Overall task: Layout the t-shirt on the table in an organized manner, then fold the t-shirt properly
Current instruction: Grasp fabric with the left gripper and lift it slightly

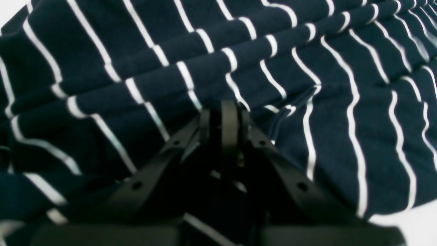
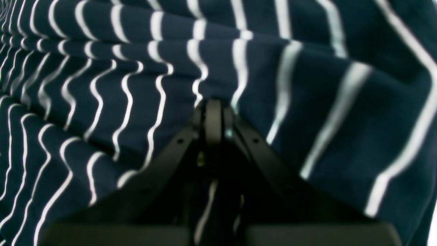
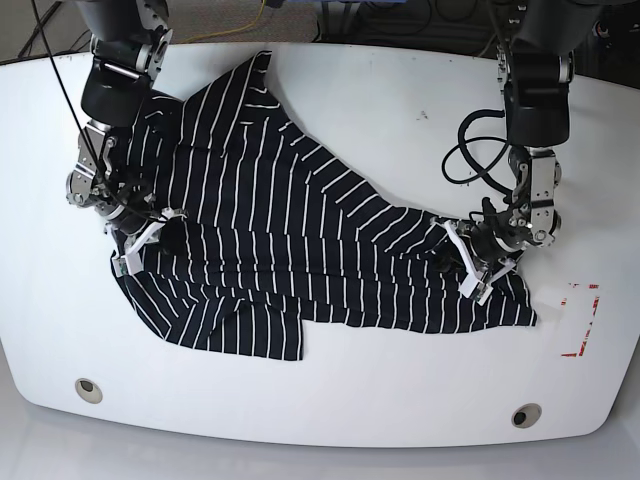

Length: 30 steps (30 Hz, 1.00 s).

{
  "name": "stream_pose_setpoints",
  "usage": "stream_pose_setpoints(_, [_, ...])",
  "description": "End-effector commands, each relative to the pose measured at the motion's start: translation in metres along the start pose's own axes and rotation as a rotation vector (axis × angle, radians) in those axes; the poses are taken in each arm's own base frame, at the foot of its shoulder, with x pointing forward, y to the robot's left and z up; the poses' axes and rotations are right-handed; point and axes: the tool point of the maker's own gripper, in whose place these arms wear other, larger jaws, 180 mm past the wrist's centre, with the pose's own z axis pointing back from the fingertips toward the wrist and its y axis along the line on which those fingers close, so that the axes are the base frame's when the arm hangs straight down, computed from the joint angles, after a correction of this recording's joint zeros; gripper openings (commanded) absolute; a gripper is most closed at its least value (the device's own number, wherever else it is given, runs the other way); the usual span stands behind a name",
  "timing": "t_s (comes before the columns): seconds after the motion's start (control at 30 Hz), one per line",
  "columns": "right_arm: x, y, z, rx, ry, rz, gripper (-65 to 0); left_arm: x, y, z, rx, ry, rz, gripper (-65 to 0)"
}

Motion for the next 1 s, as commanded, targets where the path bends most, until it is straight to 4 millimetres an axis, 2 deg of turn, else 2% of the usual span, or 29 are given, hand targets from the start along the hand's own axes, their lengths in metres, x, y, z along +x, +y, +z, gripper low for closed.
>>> stream_pose_setpoints(0.0, [-0.022,-0.024,0.002,-0.076,0.135,0.019,-64.5,-0.002,0.01,0.001,0.033,0.058,-0.041,-62.7])
stream_pose_setpoints(0.17, [-0.005,-0.028,-0.002,-0.075,0.106,0.004,-64.5,0.001,0.008,0.0,0.026,0.06,-0.058,-62.7])
stream_pose_setpoints(0.37, [0.019,-0.03,0.002,-0.088,0.058,0.043,-64.2,0.033,0.006,0.011,0.047,0.012,-0.133,-62.5])
stream_pose_setpoints(0.43, [0.028,-0.03,0.005,-0.096,0.043,0.067,-62.4,0.034,0.003,0.016,0.055,0.019,-0.158,-62.4])
stream_pose_setpoints(0.53, [0.036,-0.03,0.009,-0.105,0.04,0.091,-56.6,0.049,-0.001,0.026,0.073,0.0,-0.207,-60.3])
stream_pose_setpoints(0.63, [0.035,-0.029,0.011,-0.108,0.043,0.102,-53.0,0.06,-0.007,0.036,0.088,-0.02,-0.252,-50.9])
stream_pose_setpoints(0.77, [0.037,-0.03,0.012,-0.111,0.038,0.106,-52.9,0.07,-0.015,0.051,0.118,-0.039,-0.308,-29.7])
stream_pose_setpoints(0.87, [0.036,-0.029,0.011,-0.109,0.039,0.106,-52.9,0.071,-0.018,0.06,0.136,-0.028,-0.336,-17.0])
stream_pose_setpoints(0.97, [0.036,-0.028,0.011,-0.108,0.039,0.105,-52.9,0.069,-0.02,0.065,0.148,-0.006,-0.352,-14.0])
